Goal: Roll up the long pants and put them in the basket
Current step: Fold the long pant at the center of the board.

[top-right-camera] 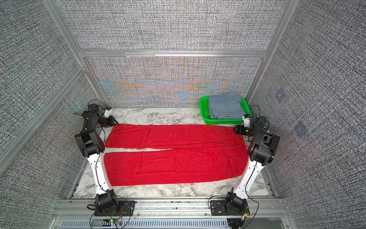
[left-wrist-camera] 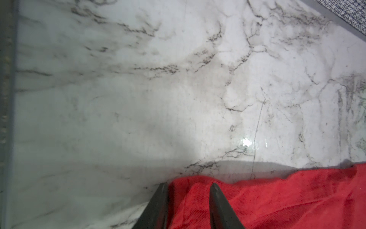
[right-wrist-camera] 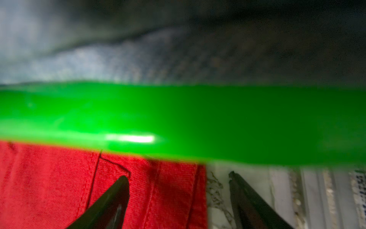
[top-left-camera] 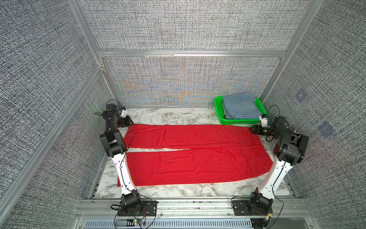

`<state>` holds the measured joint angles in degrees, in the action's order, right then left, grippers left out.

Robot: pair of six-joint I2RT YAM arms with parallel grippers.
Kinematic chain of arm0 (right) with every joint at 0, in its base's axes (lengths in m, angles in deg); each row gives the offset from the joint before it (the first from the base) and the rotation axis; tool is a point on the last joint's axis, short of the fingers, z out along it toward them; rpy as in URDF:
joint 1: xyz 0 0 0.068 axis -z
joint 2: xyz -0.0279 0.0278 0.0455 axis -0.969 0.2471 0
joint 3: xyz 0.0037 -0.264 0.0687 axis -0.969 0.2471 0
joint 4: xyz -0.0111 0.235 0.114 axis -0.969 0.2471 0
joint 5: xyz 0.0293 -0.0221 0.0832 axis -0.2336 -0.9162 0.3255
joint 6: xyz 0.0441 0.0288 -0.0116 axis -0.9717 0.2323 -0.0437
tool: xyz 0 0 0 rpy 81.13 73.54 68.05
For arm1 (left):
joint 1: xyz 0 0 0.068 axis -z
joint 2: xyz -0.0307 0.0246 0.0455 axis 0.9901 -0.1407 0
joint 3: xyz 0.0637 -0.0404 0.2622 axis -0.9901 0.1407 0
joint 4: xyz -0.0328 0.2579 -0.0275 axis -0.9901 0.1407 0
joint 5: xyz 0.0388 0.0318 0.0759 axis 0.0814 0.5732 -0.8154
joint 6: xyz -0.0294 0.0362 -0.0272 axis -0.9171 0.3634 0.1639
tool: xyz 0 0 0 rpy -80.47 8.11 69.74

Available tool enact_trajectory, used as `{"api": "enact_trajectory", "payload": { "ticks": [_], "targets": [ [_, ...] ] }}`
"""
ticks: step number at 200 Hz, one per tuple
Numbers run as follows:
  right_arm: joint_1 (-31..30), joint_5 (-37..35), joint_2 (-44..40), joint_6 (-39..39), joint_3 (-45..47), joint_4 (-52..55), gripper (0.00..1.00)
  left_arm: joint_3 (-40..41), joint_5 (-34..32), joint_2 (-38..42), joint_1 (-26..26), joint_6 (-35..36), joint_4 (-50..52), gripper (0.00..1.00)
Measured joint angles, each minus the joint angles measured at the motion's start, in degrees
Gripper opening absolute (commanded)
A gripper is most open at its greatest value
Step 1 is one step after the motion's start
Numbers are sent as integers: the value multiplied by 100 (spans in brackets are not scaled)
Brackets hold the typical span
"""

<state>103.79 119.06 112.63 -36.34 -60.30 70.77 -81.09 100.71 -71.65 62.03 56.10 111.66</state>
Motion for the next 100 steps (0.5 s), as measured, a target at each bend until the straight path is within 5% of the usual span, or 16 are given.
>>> {"api": "enact_trajectory", "payload": {
  "ticks": [39, 100],
  "targets": [
    [2, -2, 13, 13, 0, -9, 82, -2, -24, -28, 68, 149, 44, 3],
    [2, 20, 52, 20, -15, -55, 82, 105, -39, 7, 87, 280, 24, 2]
  ]
}}
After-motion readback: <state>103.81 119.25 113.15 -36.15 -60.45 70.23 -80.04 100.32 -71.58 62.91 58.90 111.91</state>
